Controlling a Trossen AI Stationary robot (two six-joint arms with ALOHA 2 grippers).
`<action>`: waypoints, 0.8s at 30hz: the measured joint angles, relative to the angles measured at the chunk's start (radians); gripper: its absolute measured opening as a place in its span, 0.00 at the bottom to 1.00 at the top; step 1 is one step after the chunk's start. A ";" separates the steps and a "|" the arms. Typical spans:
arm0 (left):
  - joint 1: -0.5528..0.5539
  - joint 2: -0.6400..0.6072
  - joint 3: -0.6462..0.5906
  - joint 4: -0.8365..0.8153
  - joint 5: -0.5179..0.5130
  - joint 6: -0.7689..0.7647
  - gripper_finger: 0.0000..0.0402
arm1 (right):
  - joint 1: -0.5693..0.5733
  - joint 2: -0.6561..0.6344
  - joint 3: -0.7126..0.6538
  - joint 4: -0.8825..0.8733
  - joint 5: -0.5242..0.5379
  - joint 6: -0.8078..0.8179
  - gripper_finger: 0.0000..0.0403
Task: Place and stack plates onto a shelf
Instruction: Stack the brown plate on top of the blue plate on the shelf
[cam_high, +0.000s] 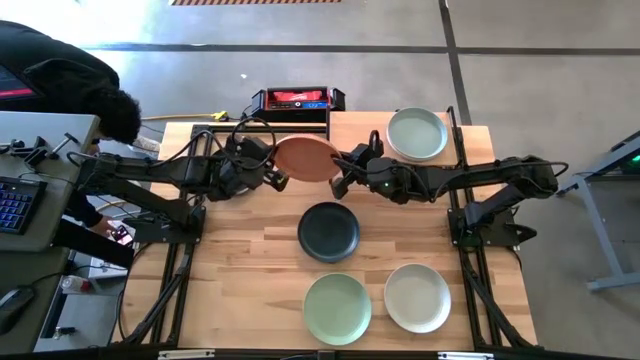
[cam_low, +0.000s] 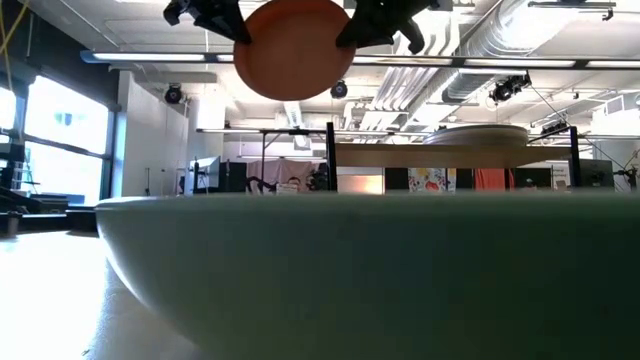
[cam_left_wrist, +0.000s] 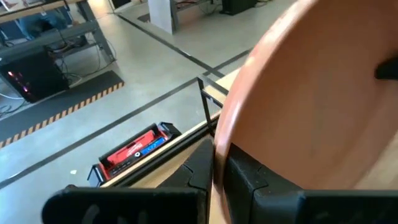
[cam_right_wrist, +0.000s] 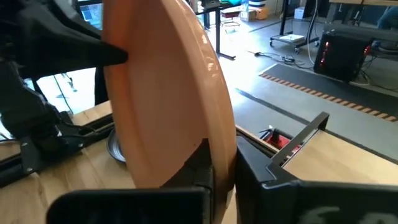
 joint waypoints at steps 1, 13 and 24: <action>0.000 0.000 0.000 -0.002 0.005 0.001 0.05 | -0.001 0.000 0.000 -0.001 0.000 0.000 0.02; 0.044 -0.002 0.000 -0.013 0.175 0.027 0.08 | 0.000 0.000 0.000 -0.050 0.004 0.051 0.01; 0.104 -0.003 0.000 0.009 0.364 0.000 0.26 | 0.002 -0.004 0.000 -0.102 -0.019 0.098 0.00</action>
